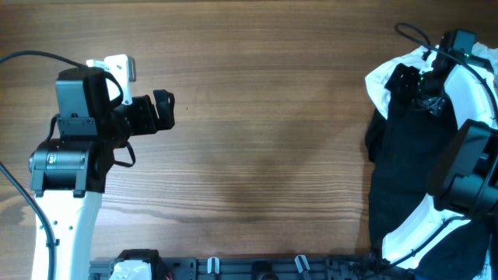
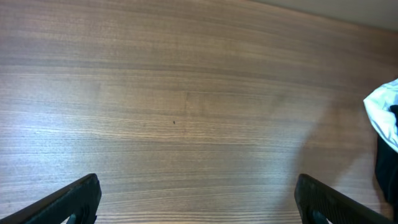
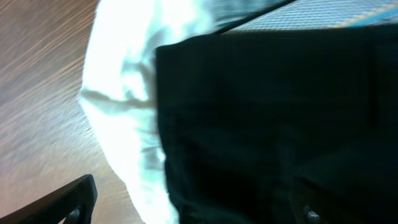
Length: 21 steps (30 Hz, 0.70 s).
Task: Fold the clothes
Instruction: 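Reach the right gripper to the black shorts on the clothes pile, then grasp the black shorts waistband with the right gripper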
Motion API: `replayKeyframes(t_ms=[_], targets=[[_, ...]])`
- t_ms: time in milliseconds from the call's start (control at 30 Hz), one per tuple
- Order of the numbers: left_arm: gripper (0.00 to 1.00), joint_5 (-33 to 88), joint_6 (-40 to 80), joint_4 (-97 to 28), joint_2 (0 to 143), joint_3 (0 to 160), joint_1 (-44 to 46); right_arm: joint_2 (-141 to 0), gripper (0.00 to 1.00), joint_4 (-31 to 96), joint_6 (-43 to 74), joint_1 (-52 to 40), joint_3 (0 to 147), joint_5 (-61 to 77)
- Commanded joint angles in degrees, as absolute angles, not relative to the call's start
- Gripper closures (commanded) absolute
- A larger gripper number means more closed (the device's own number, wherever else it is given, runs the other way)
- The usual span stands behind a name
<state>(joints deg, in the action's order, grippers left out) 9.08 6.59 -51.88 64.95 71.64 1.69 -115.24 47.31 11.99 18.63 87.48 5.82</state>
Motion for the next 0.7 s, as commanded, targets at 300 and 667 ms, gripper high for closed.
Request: replayKeyframes(t_ms=[300,667], targets=[[0.00,10.0,6.9,-50.7,64.8,72.9,1.2,-115.2,0.37,45.9,17.5,16.5,85.5,0.8],[0.00,10.9,6.9,-50.4,64.8,72.9,1.2,-115.2,0.85,41.7,19.6,16.4,82.8,-4.5]])
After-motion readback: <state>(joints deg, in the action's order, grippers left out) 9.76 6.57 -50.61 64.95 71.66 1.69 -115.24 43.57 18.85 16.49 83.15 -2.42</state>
